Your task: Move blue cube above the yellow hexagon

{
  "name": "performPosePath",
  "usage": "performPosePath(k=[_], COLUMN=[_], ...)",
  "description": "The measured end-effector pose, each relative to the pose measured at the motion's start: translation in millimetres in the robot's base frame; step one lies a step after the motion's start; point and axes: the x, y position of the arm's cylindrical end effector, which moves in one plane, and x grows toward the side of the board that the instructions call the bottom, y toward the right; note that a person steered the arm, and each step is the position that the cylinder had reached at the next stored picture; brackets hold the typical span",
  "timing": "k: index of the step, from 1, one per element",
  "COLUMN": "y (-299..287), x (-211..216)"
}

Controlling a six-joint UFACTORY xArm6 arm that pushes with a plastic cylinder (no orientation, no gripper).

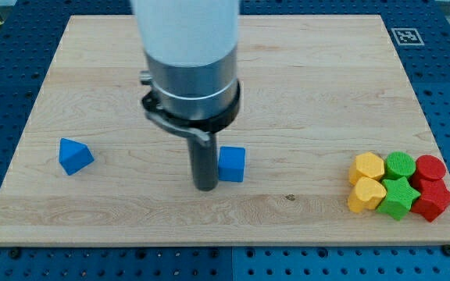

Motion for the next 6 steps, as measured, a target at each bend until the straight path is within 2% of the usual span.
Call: performPosePath(k=[1,2,3,4,6], y=[29,23,8,42,64], x=[-5,-7,-38,-36,-26])
